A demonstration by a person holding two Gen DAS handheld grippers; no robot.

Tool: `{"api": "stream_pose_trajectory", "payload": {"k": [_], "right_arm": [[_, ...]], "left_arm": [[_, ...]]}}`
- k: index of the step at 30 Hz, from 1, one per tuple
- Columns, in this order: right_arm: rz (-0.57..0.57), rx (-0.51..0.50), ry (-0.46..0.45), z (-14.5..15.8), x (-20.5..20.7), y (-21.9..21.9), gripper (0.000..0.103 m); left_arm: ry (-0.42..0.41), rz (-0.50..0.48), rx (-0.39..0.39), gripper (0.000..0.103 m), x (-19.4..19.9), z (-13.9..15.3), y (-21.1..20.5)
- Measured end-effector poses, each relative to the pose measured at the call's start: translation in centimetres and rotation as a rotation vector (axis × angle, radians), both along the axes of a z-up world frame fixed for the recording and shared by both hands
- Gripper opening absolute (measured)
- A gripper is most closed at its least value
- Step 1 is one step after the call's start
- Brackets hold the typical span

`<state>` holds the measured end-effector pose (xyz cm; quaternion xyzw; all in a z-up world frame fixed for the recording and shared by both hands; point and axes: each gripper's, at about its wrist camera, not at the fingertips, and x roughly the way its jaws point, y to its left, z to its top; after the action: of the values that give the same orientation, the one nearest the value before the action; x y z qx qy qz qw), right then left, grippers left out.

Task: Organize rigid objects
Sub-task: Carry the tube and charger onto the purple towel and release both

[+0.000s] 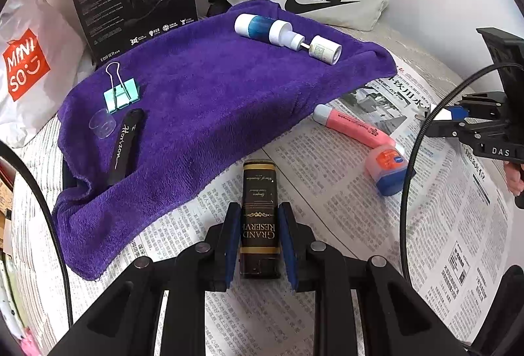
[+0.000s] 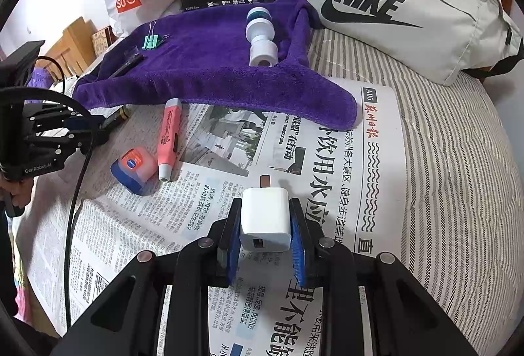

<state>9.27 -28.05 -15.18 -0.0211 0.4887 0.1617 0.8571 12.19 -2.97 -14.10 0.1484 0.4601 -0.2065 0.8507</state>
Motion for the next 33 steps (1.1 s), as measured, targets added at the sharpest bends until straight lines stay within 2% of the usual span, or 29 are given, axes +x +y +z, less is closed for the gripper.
{"api": "stream_pose_trajectory", "payload": {"k": [7, 16, 33], "right_arm": [[-0.001, 0.022, -0.012, -0.1, -0.2, -0.4, 0.027], [0.004, 0.074, 0.006, 0.5, 0.1, -0.6, 0.026], [0.115, 0.089, -0.051, 4.1, 2.1, 3.0, 0.026]], "left_arm": [[0.014, 0.006, 0.019, 0.023, 0.5, 0.0, -0.6], [0.039, 0.043, -0.016, 0.023, -0.2, 0.4, 0.2], [-0.033, 0.164, -0.078, 0.023, -1.1, 4.4, 4.5]]}}
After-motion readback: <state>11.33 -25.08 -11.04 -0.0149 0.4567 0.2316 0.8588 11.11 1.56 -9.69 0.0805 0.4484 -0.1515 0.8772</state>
